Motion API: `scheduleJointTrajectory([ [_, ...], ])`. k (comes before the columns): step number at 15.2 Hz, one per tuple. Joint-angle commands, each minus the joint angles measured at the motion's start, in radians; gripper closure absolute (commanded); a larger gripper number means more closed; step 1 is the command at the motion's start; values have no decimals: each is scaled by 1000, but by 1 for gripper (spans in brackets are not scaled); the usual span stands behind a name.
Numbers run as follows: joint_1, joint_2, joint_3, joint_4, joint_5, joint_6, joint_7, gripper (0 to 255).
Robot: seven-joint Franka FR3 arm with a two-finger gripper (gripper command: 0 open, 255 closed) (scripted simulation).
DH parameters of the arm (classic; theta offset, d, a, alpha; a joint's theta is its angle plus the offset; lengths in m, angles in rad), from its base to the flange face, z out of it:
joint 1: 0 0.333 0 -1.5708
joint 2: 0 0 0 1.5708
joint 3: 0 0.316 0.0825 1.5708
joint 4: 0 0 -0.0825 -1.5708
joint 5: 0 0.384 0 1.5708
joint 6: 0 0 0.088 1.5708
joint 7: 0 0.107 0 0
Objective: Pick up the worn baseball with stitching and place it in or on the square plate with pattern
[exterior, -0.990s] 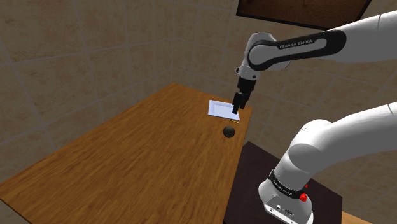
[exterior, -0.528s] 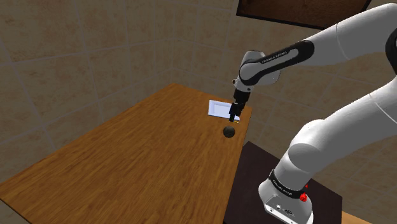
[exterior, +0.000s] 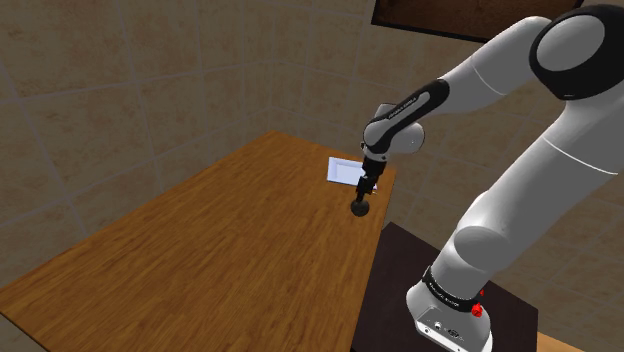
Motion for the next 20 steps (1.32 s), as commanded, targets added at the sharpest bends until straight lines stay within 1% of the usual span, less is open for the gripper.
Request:
scheduleJointTrajectory([
  [1, 6, 27, -3, -7, 16, 33, -14, 0],
  [4, 19, 79, -6, -20, 56, 93, -43, 0],
  [12, 19, 79, -6, -20, 56, 93, -42, 0],
  [13, 19, 79, -6, -20, 56, 93, -42, 255],
  [20, 22, 87, -5, -19, 63, 100, -46, 255],
])
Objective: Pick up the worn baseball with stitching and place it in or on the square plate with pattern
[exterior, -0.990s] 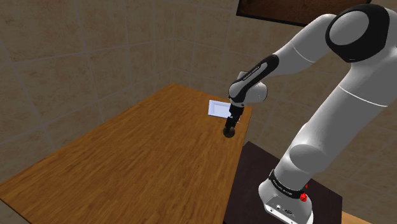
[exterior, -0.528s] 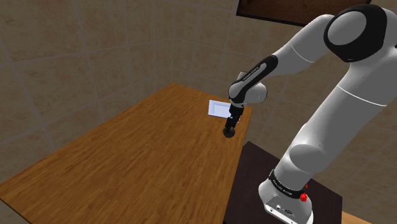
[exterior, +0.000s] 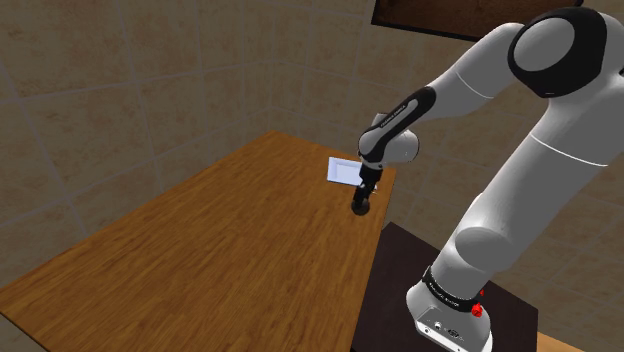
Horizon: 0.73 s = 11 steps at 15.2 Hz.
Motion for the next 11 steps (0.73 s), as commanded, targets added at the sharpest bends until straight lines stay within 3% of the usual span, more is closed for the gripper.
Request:
scheduleJointTrajectory([
  [1, -2, 5, -3, -1, 0, 4, -1, 255],
  [11, -32, -144, 12, 21, -95, -155, 77, 255],
])
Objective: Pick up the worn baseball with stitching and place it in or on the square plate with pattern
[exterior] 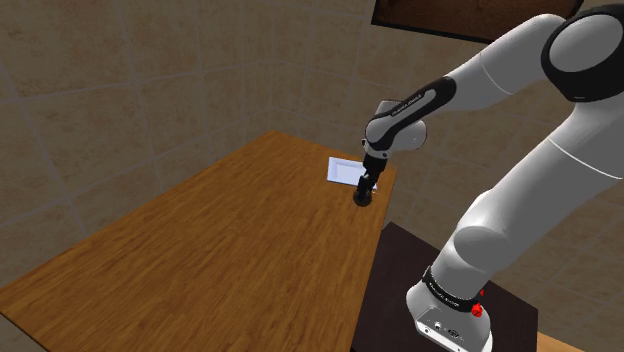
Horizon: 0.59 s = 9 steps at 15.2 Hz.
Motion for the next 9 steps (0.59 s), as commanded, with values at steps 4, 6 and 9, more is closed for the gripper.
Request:
scheduleJointTrajectory([
  [4, -14, -68, 11, 23, -31, -88, 27, 255],
  [6, -17, -93, 16, 33, -39, -121, 36, 255],
  [9, -21, -118, 21, 45, -47, -158, 45, 255],
])
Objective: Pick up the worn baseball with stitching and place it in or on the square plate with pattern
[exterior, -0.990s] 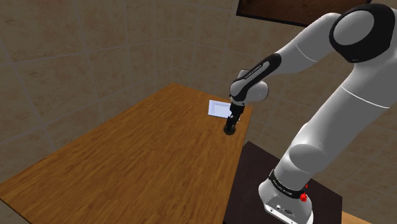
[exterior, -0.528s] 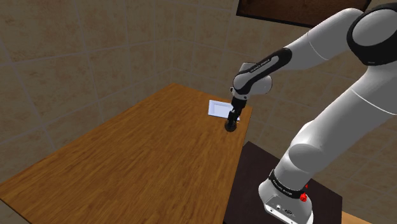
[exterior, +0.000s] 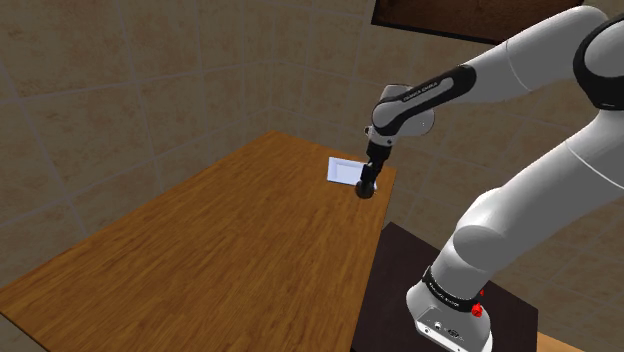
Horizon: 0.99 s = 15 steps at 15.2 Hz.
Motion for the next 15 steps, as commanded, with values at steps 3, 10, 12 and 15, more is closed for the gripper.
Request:
scheduleJointTrajectory([
  [3, 4, 107, -38, 119, 29, -18, -63, 255],
  [10, -9, 366, -97, 410, 137, -81, -215, 255],
  [12, -23, 441, -105, 501, 171, -109, -254, 255],
  [15, -55, 553, -109, 647, 219, -160, -306, 255],
])
